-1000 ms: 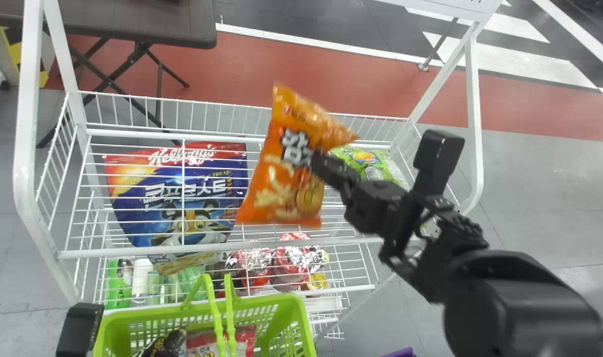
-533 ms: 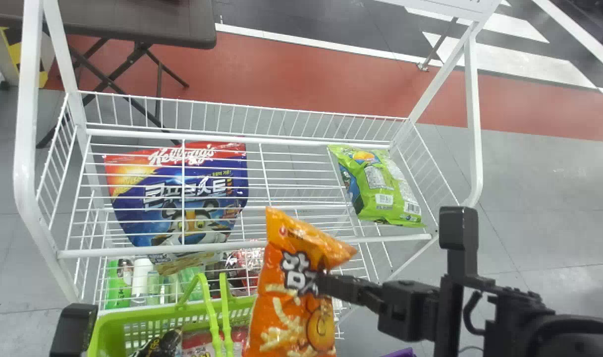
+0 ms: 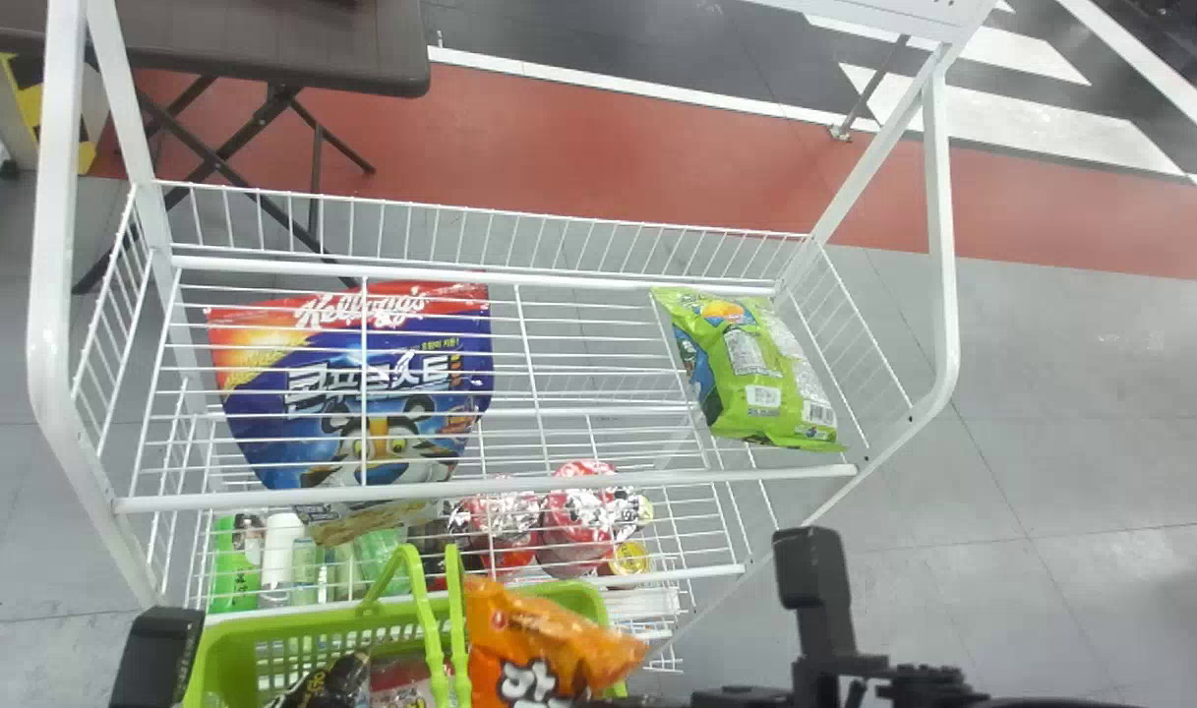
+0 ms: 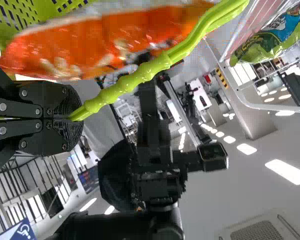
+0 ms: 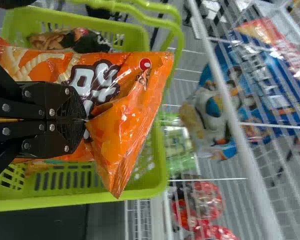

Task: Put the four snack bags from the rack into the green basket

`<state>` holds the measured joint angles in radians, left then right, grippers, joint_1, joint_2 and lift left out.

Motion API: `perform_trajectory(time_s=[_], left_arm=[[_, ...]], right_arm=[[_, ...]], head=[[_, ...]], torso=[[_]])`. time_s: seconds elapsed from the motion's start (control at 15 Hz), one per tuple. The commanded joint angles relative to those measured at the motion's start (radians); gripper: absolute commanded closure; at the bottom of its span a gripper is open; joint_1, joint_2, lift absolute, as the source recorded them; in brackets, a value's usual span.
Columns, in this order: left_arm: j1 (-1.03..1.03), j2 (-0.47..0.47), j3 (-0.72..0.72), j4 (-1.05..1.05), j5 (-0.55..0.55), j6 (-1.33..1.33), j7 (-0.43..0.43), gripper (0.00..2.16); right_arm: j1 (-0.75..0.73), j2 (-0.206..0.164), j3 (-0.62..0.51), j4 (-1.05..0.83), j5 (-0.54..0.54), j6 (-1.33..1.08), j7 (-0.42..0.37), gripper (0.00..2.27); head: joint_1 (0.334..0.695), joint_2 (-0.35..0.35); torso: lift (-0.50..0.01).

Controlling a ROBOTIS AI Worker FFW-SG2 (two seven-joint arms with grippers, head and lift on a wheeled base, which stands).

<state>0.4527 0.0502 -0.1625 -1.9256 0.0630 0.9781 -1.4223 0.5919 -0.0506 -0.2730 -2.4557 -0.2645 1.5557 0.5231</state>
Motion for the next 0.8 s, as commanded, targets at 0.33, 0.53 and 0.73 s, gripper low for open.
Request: perform_trajectory(time_s=[0.33,0.53,0.73], left_arm=[[0.014,0.002,-0.002,-0.024,0.001,0.000,-0.004,2.02],[0.021,0.005,-0.002,-0.035,0.001,0.000,-0.007,2.02],[0.029,0.007,-0.002,-0.039,0.001,0.000,-0.010,2.02]], right_arm=[[0.002,-0.006,0.055,0.012,0.048,-0.047,0.009,0.00],[0.000,-0.006,0.049,0.001,0.048,-0.056,0.006,0.08],[-0.006,-0.005,0.032,-0.029,0.041,-0.093,0.003,0.10]], head=[[0.695,-0.350],[0.695,-0.350],[0.695,-0.350]], torso=[[-0.006],[-0.006],[-0.006]])
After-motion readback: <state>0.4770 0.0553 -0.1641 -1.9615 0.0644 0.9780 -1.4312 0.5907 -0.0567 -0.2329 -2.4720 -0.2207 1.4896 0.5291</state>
